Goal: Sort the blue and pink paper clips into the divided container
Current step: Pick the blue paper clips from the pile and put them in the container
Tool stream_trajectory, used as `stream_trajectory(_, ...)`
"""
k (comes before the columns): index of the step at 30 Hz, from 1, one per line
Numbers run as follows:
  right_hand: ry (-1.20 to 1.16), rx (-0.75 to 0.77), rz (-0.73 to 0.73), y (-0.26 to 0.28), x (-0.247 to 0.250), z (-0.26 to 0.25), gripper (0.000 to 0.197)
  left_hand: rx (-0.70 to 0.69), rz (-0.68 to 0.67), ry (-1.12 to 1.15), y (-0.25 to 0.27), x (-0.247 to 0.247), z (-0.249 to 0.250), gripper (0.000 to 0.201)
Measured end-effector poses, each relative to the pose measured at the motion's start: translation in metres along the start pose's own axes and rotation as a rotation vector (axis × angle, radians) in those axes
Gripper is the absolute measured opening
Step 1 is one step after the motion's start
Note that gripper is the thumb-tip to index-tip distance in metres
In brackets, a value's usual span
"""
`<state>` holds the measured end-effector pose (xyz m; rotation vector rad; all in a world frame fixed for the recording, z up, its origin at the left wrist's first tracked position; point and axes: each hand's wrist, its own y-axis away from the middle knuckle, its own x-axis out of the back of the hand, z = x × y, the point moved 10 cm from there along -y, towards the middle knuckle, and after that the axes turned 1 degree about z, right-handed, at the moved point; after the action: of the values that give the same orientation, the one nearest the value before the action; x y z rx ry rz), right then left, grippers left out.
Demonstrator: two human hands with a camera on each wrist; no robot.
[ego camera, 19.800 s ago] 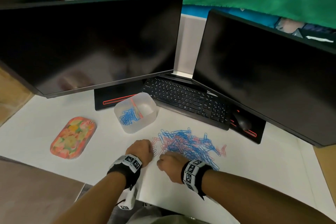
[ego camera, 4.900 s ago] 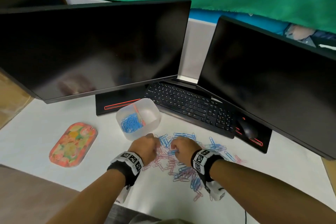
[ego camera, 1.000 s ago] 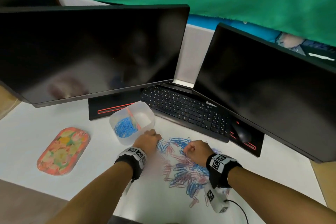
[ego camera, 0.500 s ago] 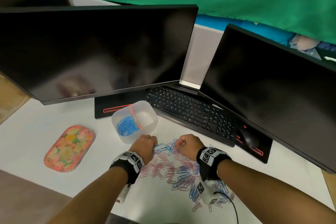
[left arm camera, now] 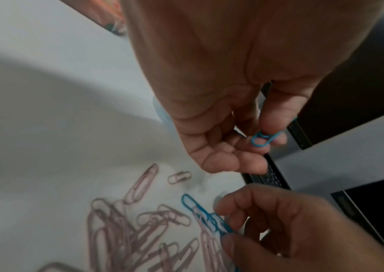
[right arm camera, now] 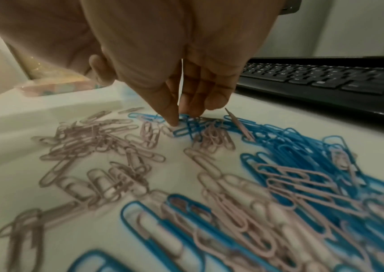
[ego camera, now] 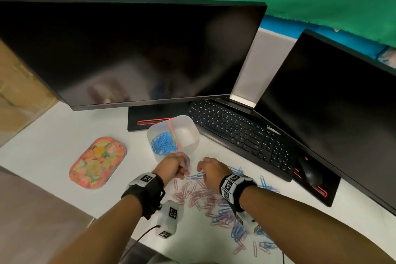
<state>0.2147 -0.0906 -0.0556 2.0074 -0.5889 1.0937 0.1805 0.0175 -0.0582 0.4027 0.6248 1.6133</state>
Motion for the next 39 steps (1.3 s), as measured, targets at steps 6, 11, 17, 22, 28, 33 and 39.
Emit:
stream_trajectory(6,-0.013,0.007,0.028,0.0,-0.002,0.0,0.036,0.064,-0.072,0.184,0.001,-0.013,-0.008,0.015)
stream_trajectory(11,-0.316,-0.112,0.146,0.008,0.011,0.018,0.027,0.021,0.005,-0.068,-0.012,-0.009,-0.01,0.024)
stream_trajectory(17,-0.988,-0.445,0.158,0.016,0.012,0.067,0.026,-0.031,0.068,-0.426,-0.023,-0.009,-0.016,0.032)
stream_trajectory(22,-1.353,-0.637,0.174,0.031,0.007,0.078,0.026,-0.149,0.108,-0.859,-0.02,-0.013,-0.003,0.01)
stream_trajectory(28,-0.957,-0.56,0.075,0.026,0.006,0.066,0.013,-0.249,0.098,-1.152,-0.022,-0.025,-0.005,0.007)
stream_trajectory(33,-0.242,-0.433,0.011,0.027,0.006,0.047,0.016,-0.206,0.101,-1.166,-0.022,-0.027,-0.005,0.004)
stream_trajectory(39,-0.022,-0.365,0.062,0.023,0.005,0.032,0.015,-0.134,0.072,-1.191,-0.021,-0.024,-0.009,0.021)
